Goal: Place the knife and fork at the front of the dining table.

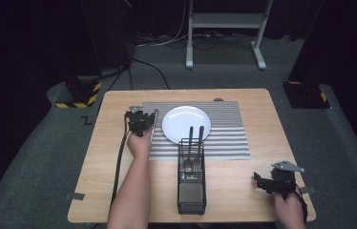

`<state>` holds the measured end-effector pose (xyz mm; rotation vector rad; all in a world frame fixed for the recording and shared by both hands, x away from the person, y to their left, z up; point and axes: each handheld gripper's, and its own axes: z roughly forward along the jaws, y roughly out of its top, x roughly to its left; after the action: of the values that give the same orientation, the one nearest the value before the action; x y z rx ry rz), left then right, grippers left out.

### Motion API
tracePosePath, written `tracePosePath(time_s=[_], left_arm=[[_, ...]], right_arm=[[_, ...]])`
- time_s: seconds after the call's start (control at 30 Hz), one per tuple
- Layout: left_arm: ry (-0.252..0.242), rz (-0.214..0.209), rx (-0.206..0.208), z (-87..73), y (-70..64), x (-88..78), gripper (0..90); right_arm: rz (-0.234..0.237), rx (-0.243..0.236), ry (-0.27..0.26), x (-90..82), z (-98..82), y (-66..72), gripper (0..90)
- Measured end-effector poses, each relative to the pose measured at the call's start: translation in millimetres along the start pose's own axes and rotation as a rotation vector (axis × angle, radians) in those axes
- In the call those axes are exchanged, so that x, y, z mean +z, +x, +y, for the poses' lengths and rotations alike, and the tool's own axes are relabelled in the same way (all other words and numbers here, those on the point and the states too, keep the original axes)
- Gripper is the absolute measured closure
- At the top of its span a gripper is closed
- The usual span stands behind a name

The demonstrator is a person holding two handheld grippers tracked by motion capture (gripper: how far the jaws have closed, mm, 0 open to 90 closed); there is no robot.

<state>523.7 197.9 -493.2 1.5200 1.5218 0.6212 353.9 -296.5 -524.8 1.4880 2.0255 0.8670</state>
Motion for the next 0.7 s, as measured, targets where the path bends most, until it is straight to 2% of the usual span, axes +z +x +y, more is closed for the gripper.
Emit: tracePosePath(time_s=[0.17,0.2,0.27,0.37,0.47,0.5,0.53,0.57,0.6,0.67,0.7], left_arm=[[0.019,0.021,0.011,-4.2,-1.5,-10.8,59.3],[0.007,0.038,0.034,-7.5,-4.6,-18.3,59.2],[0.007,0.039,0.043,-8.5,-5.8,-22.3,57.3],[0.007,0.053,0.085,-14.0,-11.5,-40.4,54.6],[-0.004,0.059,0.091,-20.9,-14.9,-54.6,52.3],[-0.004,0.059,0.091,-20.9,-14.9,-54.6,51.0],[0.004,0.062,0.102,-24.8,-15.8,-62.9,50.0],[0.004,0.062,0.102,-24.8,-15.8,-62.9,49.2],[0.001,0.072,0.108,-30.1,-15.2,-74.7,47.6],[-0.010,0.073,0.103,-33.3,-15.1,-79.9,45.8],[-0.015,0.085,0.115,-37.3,-14.9,-86.4,45.8]], right_arm=[[-0.002,-0.007,-0.002,-0.3,0.0,0.2,12.4],[-0.002,-0.007,-0.002,-0.4,-0.1,0.5,12.5],[-0.002,-0.007,-0.002,-0.4,-0.1,0.5,12.8],[0.000,-0.008,-0.003,-0.5,-0.1,0.5,13.2],[0.004,-0.013,-0.004,-0.6,0.0,0.9,13.9],[0.004,-0.013,-0.004,-0.6,0.0,0.9,13.9],[0.010,-0.022,-0.007,-0.6,-0.1,1.7,14.0],[0.010,-0.022,-0.007,-0.6,-0.1,1.7,14.0],[0.015,-0.033,-0.008,-1.1,-0.1,2.5,14.0],[0.014,-0.041,-0.010,-1.4,-0.2,3.0,14.1],[0.015,-0.045,-0.017,-1.9,-0.5,3.6,14.4]])
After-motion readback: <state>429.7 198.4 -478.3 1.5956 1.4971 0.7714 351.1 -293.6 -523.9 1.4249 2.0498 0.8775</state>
